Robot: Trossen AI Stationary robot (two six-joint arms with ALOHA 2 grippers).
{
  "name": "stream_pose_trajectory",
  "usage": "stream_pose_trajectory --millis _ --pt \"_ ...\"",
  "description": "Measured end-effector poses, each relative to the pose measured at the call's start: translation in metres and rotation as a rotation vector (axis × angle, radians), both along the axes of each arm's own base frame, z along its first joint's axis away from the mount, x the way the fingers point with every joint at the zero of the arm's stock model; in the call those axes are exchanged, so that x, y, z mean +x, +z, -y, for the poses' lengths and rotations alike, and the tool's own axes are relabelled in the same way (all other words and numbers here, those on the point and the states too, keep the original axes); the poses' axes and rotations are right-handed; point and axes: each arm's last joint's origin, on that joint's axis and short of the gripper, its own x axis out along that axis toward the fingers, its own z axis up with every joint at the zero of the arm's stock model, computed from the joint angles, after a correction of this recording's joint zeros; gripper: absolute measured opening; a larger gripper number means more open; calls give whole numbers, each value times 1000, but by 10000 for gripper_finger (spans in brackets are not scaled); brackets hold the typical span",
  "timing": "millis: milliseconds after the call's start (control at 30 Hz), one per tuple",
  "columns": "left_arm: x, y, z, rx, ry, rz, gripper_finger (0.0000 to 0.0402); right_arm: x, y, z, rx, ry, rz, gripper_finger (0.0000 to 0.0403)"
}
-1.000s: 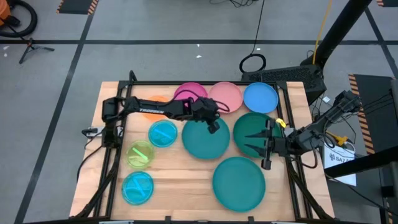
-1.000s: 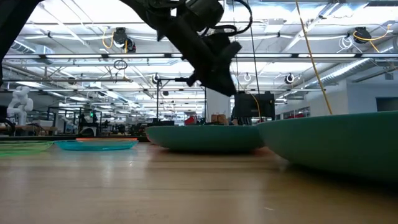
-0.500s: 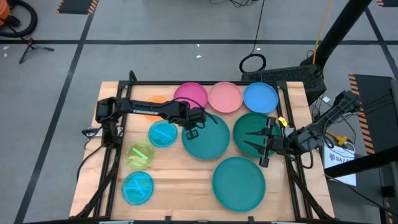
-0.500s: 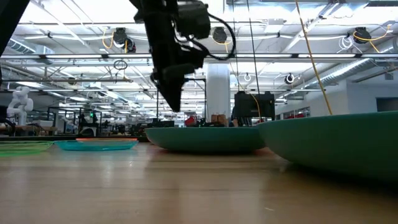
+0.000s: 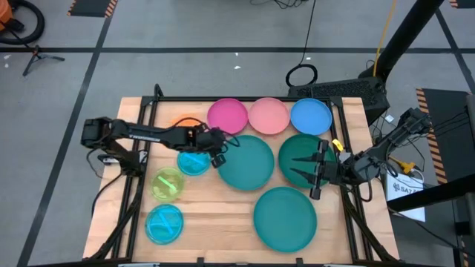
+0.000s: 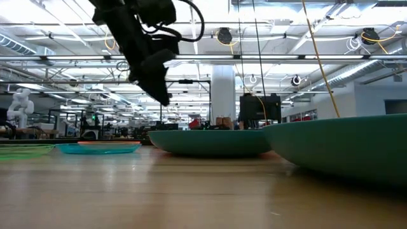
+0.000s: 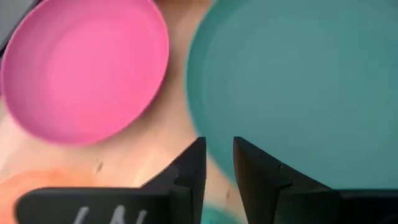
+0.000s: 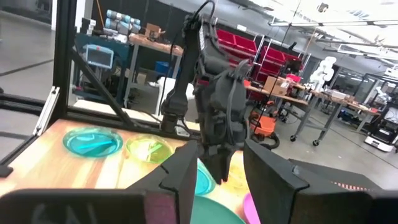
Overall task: Stack plastic plates
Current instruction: Stack the top dark blue plate on top of the green plate
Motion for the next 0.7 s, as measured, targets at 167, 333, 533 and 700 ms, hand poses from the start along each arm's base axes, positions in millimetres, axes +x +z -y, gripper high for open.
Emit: stream_pose_trajectory --millis 167,333,533,700 --pt "0 -6 0 -54 114 18 86 0 1 0 0 0 7 123" --pt "5 -8 -1 -59 131 47 86 0 1 0 -2 0 7 123" --pt "8 -5 -2 -60 138 89 86 0 1 0 -2 0 6 123" --pt "8 -7 -2 -52 129 74 86 0 1 0 -2 0 6 123"
